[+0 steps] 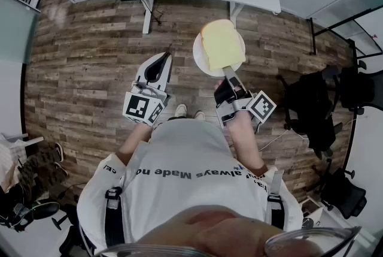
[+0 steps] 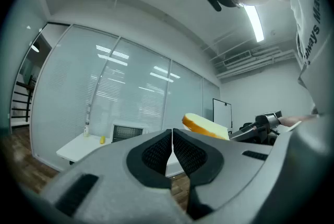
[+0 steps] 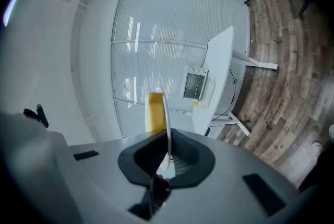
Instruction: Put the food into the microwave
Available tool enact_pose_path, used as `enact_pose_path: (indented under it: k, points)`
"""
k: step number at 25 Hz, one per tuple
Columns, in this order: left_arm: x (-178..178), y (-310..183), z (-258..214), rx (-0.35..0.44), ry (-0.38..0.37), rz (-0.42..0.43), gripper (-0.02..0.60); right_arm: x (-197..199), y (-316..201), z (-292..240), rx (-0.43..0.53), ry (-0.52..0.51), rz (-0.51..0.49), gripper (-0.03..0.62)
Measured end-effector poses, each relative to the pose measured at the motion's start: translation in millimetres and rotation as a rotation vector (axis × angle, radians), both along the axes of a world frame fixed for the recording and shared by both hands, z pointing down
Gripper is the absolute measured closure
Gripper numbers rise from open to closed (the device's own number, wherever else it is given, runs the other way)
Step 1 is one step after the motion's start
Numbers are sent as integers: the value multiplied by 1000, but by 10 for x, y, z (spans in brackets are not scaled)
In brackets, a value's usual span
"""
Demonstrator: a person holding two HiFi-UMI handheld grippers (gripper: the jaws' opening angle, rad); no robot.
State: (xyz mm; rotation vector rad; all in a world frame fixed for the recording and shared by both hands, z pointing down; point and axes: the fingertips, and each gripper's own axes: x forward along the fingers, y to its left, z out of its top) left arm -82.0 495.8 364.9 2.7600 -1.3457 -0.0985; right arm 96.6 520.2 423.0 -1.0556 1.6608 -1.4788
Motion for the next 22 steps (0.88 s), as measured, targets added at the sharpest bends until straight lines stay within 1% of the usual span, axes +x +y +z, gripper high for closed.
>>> enact_pose_path:
  k: [4,12,16,22]
  points:
    - [-175,22,52,-14,13,4,566,-172,10,-17,7,13,9,577]
    - [-470,-20,45,0,21,14,566,-483,3,-22,11,-5,37,576]
    - [-528,-81,22,14,23,10,566,-528,-52,4,-2,-12,41,576]
    - [-549,-295,76,4,17,6,565,-506,-266,119,-34,-29,55,576]
